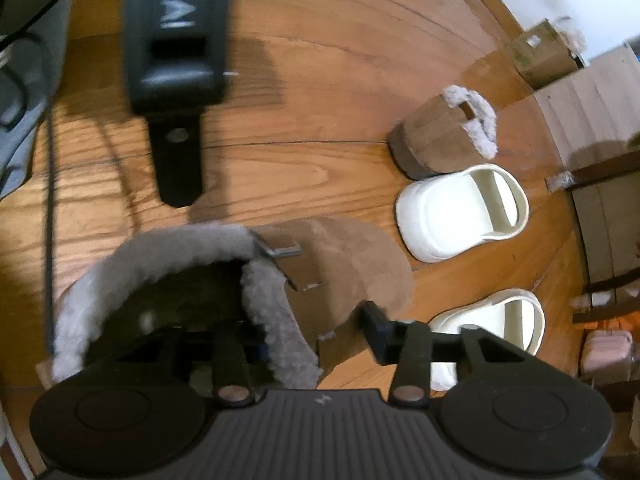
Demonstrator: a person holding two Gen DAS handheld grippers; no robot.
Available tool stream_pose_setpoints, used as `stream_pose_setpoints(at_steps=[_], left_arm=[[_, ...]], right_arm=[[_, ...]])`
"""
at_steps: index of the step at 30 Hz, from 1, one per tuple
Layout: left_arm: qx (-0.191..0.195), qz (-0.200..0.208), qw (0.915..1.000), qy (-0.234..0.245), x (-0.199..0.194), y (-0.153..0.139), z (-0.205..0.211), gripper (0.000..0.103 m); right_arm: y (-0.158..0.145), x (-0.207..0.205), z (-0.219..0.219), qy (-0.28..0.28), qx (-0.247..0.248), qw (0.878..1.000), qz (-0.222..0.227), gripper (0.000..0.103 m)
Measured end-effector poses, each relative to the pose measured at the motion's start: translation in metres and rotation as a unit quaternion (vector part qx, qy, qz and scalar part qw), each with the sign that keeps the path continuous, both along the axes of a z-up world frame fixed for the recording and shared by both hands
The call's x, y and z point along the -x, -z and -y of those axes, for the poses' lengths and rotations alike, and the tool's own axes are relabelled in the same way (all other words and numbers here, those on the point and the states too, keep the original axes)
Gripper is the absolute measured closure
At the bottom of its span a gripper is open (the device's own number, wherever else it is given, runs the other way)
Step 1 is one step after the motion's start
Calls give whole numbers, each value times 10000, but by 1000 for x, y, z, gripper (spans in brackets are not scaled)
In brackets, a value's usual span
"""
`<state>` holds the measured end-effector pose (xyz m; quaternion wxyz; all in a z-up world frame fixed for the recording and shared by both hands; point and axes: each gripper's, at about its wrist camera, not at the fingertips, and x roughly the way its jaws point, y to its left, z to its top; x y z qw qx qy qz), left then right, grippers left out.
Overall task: Organize scattered shoes
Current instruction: 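Grasp the brown clog rim with the right tool while the left tool releases, then carry the brown clog with the right tool to the white clogs and release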
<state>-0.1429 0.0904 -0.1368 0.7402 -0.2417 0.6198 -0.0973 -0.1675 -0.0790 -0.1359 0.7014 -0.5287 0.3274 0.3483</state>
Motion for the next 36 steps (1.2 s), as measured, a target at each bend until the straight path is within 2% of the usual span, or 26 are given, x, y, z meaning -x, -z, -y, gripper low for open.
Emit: stream_pose_setpoints(at_steps=[2, 5, 9, 12, 15, 17, 20, 22, 23, 24, 25, 26, 27, 28, 29, 30, 31, 32, 33, 34, 36], left_arm=[[-28, 47, 9998, -195, 1, -2, -8, 25], [-109, 154, 9987, -467, 4, -7, -20, 25], [-188, 342, 9970, -675, 6, -16, -29, 25], [56, 415, 9967, -691, 8, -19, -33, 25], [245, 456, 9962, -706, 8, -21, -37, 25], [183, 490, 9962, -690, 10, -22, -37, 25], [-199, 570, 9966, -559, 11, -27, -32, 25], [-83, 648, 9962, -568, 13, -31, -34, 25], [82, 693, 9959, -579, 15, -33, -36, 25], [240, 733, 9952, -598, 16, -34, -39, 25], [329, 756, 9946, -626, 16, -34, -41, 25], [365, 774, 9941, -668, 16, -35, -43, 25], [326, 782, 9938, -716, 17, -35, -45, 25], [267, 787, 9937, -754, 17, -35, -46, 25], [204, 793, 9935, -787, 16, -35, -47, 25], [161, 800, 9934, -807, 16, -35, -49, 25], [156, 802, 9934, -810, 15, -35, -50, 25], [178, 779, 9935, -816, 15, -33, -50, 25], [199, 739, 9936, -829, 14, -32, -51, 25], [206, 708, 9938, -837, 13, -31, -51, 25], [199, 561, 9950, -803, 13, -25, -50, 25]], right_arm=[[-11, -11, -1, 431, -298, 9985, -181, 77], [-25, -26, 2, 1043, -685, 9909, -499, 83], [-45, -49, 13, 2024, -1298, 9634, -1182, 85], [-51, -58, 21, 2517, -1593, 9423, -1526, 85], [-54, -66, 29, 2969, -1936, 9162, -1868, 86], [-57, -75, 43, 3589, -2301, 8770, -2219, 87], [-63, -81, 69, 4409, -2777, 8122, -2623, 88], [-63, -85, 96, 5069, -3212, 7444, -2929, 88], [-62, -86, 103, 5220, -3297, 7272, -3001, 88], [-60, -87, 111, 5417, -3405, 7027, -3114, 88], [-56, -88, 120, 5654, -3523, 6706, -3262, 88], [-53, -88, 124, 5777, -3586, 6524, -3347, 88], [-48, -88, 131, 5966, -3704, 6196, -3507, 88], [-41, -87, 138, 6172, -3861, 5749, -3734, 88], [-36, -86, 142, 6267, -3947, 5500, -3859, 88], [-30, -83, 147, 6378, -4097, 5122, -4037, 89], [-24, -80, 150, 6419, -4293, 4762, -4206, 97], [-21, -79, 150, 6410, -4385, 4628, -4274, 103], [-20, -75, 147, 6365, -4544, 4450, -4363, 103], [-21, -75, 144, 6272, -4595, 4413, -4481, 103], [-26, -77, 138, 6066, -4602, 4576, -4592, 99]])
